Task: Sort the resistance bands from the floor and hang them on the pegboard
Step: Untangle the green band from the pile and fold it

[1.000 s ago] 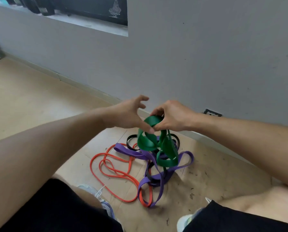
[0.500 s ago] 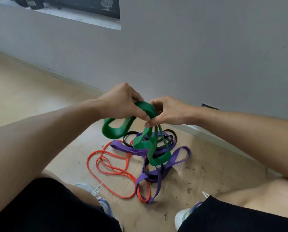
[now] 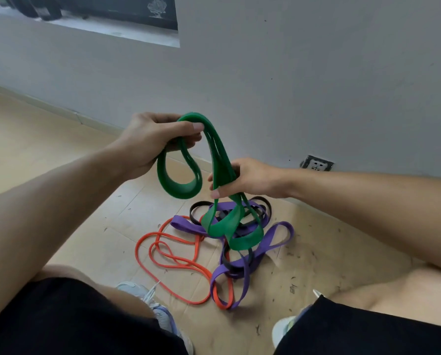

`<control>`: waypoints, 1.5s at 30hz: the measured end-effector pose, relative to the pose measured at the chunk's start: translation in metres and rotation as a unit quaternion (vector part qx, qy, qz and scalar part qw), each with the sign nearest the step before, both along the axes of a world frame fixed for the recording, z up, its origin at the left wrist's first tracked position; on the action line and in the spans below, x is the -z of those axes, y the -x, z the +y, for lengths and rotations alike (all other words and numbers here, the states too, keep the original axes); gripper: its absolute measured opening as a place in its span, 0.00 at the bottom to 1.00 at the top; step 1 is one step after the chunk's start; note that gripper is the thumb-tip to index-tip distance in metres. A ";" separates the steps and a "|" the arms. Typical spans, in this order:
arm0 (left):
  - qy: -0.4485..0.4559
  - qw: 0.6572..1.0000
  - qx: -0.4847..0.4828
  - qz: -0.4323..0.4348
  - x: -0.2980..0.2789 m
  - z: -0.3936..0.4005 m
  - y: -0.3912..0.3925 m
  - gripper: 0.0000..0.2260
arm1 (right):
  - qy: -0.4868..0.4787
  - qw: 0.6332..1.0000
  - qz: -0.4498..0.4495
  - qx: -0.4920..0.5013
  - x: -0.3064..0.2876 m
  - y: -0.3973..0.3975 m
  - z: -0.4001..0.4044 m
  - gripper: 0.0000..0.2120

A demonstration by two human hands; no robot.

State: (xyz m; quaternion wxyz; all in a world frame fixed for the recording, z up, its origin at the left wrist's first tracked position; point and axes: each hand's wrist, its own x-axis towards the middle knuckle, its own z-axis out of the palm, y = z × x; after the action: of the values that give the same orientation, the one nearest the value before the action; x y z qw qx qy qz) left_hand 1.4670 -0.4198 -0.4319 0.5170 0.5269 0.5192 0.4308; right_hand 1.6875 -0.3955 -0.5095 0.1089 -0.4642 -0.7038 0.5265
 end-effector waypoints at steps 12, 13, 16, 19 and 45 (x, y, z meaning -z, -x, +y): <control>0.047 0.998 -0.033 -0.008 0.017 0.016 0.042 0.24 | -0.020 0.999 -0.049 0.013 0.000 -0.022 0.011 0.14; 0.061 0.997 -0.004 0.036 0.020 0.016 0.049 0.25 | -0.031 0.998 -0.055 0.019 -0.005 -0.027 0.014 0.12; 0.094 0.958 0.114 0.247 0.036 0.012 0.059 0.20 | -0.081 0.991 -0.106 0.007 -0.021 -0.034 0.016 0.13; 0.131 0.915 0.171 0.341 0.048 0.005 0.036 0.23 | -0.123 0.976 -0.174 -0.035 -0.031 -0.025 0.010 0.13; 0.046 0.883 0.202 0.421 0.041 0.006 -0.034 0.10 | -0.148 0.973 -0.174 -0.042 -0.021 -0.015 0.008 0.19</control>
State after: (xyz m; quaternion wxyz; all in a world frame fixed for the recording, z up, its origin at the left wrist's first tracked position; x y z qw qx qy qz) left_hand 1.5005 -0.4143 -0.4731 0.3492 0.7276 0.5898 0.0303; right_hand 1.7029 -0.3878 -0.4881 0.0295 -0.4976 -0.8010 0.3316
